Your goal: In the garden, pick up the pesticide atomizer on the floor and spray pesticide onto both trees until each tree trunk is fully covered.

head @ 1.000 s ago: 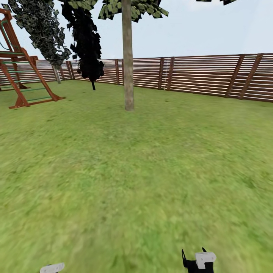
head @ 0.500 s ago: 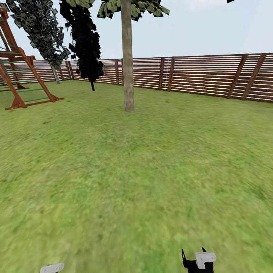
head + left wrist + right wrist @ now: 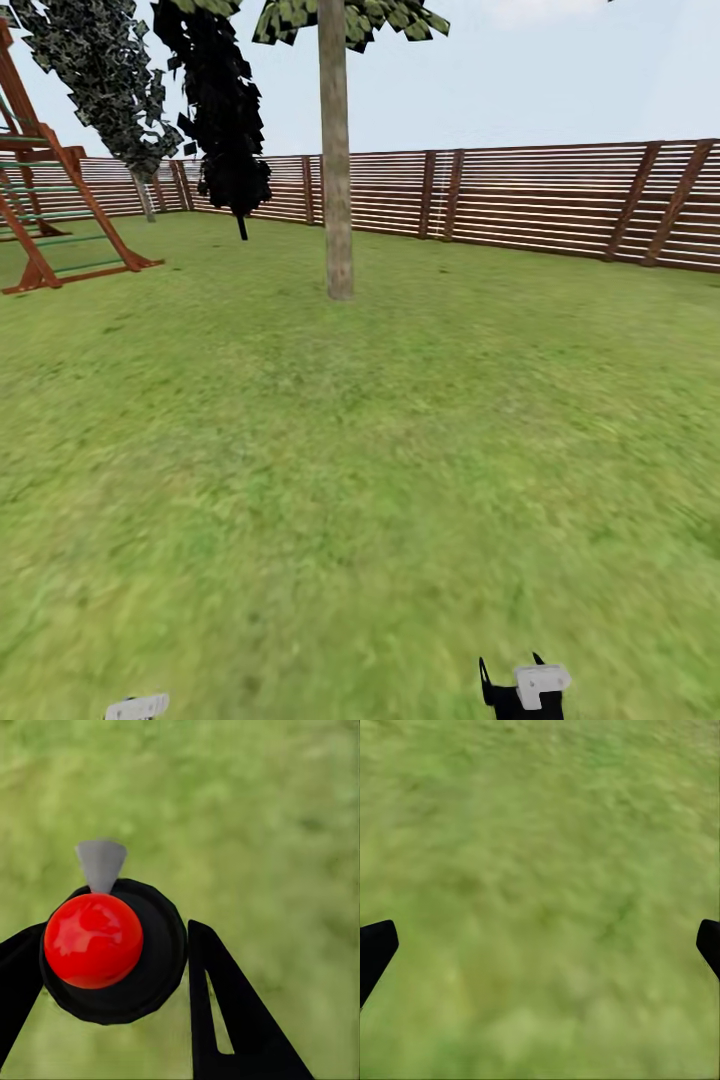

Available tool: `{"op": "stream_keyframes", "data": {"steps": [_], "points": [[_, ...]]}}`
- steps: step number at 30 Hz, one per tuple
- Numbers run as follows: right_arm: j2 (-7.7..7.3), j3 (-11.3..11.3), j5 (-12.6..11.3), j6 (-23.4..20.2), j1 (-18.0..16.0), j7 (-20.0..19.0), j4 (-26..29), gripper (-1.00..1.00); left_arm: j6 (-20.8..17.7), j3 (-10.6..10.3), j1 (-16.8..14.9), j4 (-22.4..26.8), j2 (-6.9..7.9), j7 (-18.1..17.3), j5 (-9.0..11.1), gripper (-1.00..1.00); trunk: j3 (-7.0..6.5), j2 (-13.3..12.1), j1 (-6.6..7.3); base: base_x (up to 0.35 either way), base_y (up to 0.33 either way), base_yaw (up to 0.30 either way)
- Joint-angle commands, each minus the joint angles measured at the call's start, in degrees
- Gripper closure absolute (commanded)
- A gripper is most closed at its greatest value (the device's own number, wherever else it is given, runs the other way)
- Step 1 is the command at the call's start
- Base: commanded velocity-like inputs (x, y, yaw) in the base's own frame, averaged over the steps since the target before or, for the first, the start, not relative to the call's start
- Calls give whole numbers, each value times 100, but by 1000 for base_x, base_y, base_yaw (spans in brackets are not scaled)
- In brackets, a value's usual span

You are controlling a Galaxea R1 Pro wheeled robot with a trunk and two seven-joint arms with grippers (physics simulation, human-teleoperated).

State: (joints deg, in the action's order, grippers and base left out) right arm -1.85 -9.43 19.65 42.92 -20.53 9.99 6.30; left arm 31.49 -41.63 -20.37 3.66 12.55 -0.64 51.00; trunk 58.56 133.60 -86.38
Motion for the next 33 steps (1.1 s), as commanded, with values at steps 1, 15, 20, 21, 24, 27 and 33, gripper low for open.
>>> {"op": "stream_keyframes", "data": {"steps": [1, 15, 20, 21, 24, 27, 33], "points": [[1, -32, 60, 14, -4, 29, -6, -100, 10, -47, -2, 3, 2, -6, 60, 100, 5, 2, -2, 338, 0, 0], [1, -32, 61, 14, -4, 29, -6, -100, 6, -47, -2, 3, 2, -6, 60, 100, 5, 2, -2, 338, 0, 0], [1, -32, 63, 14, -4, 29, -6, -100, 6, -47, -2, 3, 2, -6, 60, 100, 5, 2, -2, 338, 0, 0], [1, -32, 61, 14, -4, 29, -6, -100, 6, -47, -2, 3, 2, -6, 60, 100, 5, 2, -2, 338, 0, 0], [1, -32, 59, 14, -4, 29, -6, -100, 6, -47, -2, 3, 2, -6, 60, 100, 5, 2, -2, 338, 0, 0], [1, -32, 57, 14, -4, 29, -6, -100, 6, -47, -2, 3, 2, -6, 60, 100, 5, 2, -2, 338, 0, 0], [1, -32, 57, 14, -4, 29, -6, -100, 15, -47, -2, 3, 2, -6, 60, 100, 5, 2, -2, 338, 0, 51]]}}
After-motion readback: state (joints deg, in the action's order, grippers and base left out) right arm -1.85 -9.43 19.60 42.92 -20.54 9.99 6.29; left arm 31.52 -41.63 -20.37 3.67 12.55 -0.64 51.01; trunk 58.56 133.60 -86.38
